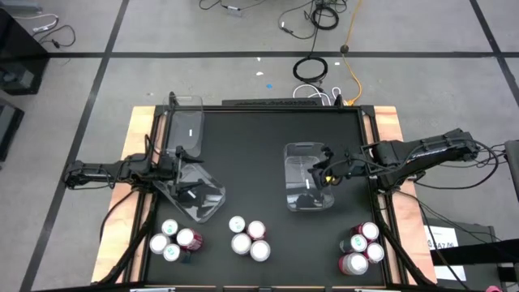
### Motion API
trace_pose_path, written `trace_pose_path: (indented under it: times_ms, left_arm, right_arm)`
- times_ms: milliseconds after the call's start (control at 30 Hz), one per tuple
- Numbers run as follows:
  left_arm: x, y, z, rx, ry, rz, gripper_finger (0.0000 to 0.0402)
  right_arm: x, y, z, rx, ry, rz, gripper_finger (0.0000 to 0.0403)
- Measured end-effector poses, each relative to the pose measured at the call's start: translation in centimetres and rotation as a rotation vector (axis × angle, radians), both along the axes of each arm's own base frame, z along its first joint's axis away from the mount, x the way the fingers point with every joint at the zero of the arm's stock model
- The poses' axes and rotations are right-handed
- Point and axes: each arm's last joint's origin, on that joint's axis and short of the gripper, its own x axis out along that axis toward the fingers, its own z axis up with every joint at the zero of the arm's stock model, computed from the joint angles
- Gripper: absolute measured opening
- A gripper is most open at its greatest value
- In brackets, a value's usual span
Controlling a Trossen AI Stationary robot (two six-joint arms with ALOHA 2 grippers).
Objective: Sort soda cans
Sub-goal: Move the top left transparent bin to the center
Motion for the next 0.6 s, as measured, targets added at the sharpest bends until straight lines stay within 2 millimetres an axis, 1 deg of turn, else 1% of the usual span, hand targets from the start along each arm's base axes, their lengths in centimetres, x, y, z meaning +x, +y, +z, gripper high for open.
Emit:
trace_pose_path:
  times_ms: [67, 200, 267, 333, 533, 600]
  left_arm:
    - [0.00, 0.00, 0.00, -0.037, 0.000, 0.000, 0.0398]
    - [0.00, 0.00, 0.00, -0.304, 0.003, -0.001, 0.0398]
    - [0.00, 0.00, -0.01, -0.402, 0.005, -0.002, 0.0398]
    - [0.00, 0.01, -0.02, -0.441, 0.005, 0.001, 0.0398]
    - [0.00, 0.09, -0.04, -0.446, 0.001, 0.030, 0.0398]
    - [0.00, 0.09, 0.00, -0.481, -0.003, 0.029, 0.0398]
  right_arm:
    - [0.00, -0.01, -0.01, 0.012, -0.004, -0.018, 0.0132]
    - [0.00, -0.08, 0.01, 0.004, -0.011, -0.045, 0.0132]
    - [0.00, -0.09, 0.01, 0.005, -0.012, -0.049, 0.0132]
    - [0.01, -0.10, 0.01, 0.002, -0.013, -0.052, 0.0132]
    - [0.23, -0.13, -0.20, -0.043, 0.003, -0.048, 0.0132]
    - [0.41, -0.11, -0.39, -0.064, 0.017, -0.039, 0.0132]
